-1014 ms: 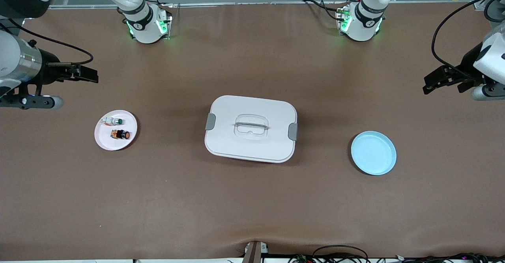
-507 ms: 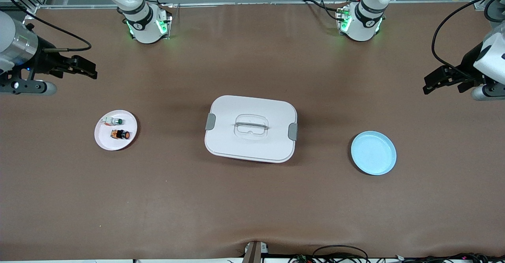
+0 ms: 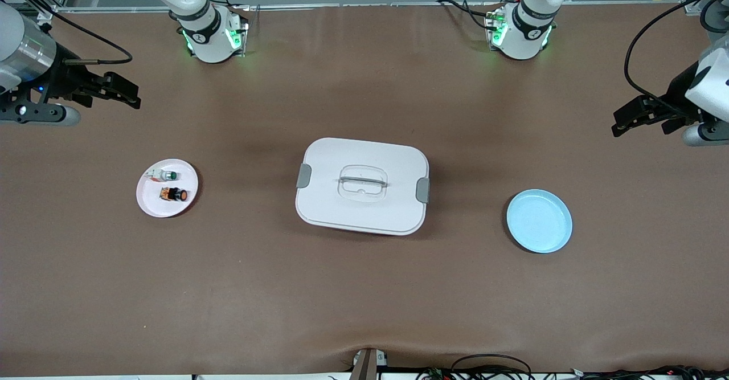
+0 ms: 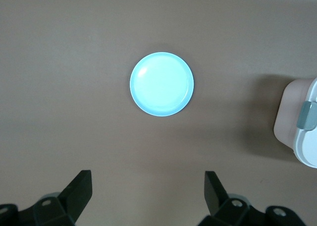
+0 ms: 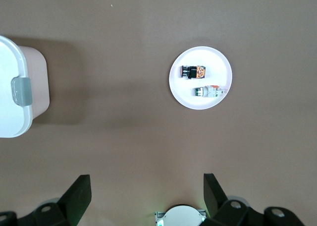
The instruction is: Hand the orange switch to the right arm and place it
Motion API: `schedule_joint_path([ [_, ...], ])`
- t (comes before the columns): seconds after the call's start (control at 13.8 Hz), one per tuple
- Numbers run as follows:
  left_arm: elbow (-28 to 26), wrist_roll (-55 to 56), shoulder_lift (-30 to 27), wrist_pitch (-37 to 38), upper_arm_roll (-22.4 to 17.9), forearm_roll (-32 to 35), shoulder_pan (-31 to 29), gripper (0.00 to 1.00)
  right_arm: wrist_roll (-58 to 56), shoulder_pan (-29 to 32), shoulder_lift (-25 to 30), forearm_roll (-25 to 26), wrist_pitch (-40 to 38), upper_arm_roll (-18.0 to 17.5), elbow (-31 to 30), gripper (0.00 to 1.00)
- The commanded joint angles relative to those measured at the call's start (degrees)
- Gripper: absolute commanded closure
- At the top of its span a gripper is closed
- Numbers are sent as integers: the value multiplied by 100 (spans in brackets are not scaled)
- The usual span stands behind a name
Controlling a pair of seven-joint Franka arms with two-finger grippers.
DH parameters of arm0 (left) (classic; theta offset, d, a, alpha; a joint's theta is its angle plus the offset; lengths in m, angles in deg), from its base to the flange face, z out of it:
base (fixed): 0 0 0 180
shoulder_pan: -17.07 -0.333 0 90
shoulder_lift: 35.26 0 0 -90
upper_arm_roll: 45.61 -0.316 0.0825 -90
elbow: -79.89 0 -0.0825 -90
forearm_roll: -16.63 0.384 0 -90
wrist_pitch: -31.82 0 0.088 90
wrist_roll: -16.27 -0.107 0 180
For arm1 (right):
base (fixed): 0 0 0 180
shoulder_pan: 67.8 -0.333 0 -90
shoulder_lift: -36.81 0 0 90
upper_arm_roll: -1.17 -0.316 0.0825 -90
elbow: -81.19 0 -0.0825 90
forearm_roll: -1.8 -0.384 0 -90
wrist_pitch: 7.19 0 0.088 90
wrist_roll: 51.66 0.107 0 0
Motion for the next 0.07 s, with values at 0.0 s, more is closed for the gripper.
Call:
schedule_joint_path([
  [0.0,119,5,45,125,31,34,-50,0,74,122,208,-102,133,-14,-173,0],
])
